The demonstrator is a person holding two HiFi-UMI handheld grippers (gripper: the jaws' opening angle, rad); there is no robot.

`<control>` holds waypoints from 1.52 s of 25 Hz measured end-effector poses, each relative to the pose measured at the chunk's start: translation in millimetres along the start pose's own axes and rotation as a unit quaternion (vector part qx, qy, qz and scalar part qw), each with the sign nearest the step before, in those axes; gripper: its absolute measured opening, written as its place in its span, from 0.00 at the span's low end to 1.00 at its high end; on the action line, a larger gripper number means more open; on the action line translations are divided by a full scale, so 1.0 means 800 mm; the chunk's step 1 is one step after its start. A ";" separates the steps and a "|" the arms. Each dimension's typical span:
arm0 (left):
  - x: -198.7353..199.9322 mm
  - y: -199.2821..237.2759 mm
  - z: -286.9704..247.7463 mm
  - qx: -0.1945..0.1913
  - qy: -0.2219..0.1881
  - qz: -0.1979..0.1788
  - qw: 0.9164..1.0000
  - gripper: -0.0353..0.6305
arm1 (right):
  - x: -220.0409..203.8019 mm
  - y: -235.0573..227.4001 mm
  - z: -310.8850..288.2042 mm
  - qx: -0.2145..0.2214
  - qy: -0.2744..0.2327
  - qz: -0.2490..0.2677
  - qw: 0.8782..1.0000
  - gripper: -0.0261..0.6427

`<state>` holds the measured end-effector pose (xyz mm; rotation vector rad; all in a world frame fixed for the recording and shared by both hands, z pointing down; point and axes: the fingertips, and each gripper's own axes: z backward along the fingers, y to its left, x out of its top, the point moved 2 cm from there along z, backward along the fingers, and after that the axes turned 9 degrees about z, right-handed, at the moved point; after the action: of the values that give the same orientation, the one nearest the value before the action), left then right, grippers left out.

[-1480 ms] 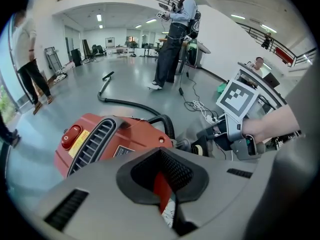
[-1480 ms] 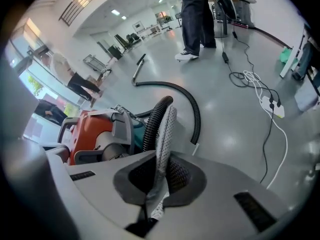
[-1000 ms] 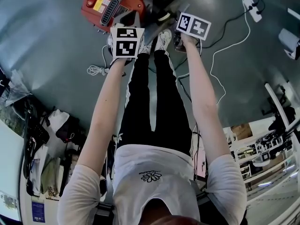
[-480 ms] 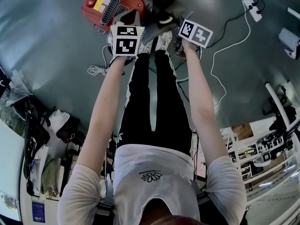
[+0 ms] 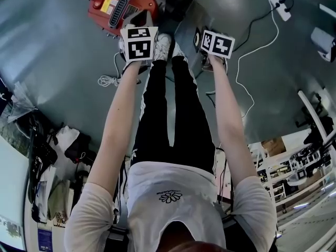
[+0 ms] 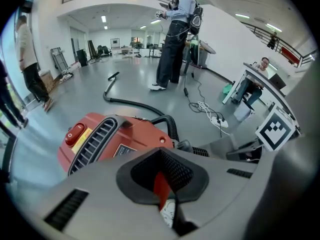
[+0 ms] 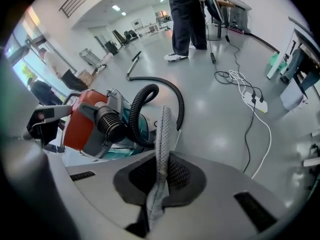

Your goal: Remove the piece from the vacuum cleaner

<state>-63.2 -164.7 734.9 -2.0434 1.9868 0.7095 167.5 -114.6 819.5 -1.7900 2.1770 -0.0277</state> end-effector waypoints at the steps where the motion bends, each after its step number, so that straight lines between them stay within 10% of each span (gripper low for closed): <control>1: 0.001 -0.001 0.000 0.001 0.001 0.001 1.000 0.06 | 0.002 0.003 0.002 0.002 -0.002 0.002 1.000 0.07; 10: 0.030 -0.028 0.031 -0.010 -0.010 0.015 1.000 0.06 | 0.023 0.030 0.056 0.006 -0.032 -0.015 0.999 0.07; 20: 0.224 -0.081 0.190 -0.056 -0.154 0.025 0.986 0.06 | 0.160 0.059 0.266 -0.018 -0.178 -0.013 0.984 0.07; 29: 0.348 -0.125 0.438 -0.117 -0.324 0.036 0.938 0.06 | 0.270 0.154 0.549 -0.014 -0.381 0.066 0.922 0.07; 34: 0.378 -0.143 0.555 -0.127 -0.412 -0.007 0.902 0.06 | 0.295 0.202 0.672 -0.001 -0.472 0.111 0.874 0.07; 38: 0.386 -0.159 0.632 -0.132 -0.463 -0.041 0.876 0.06 | 0.288 0.223 0.733 0.016 -0.497 0.120 0.859 0.07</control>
<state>-44.1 -192.8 129.7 -1.4097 1.2662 1.6180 111.3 -188.1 171.4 -1.0727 1.5543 0.7409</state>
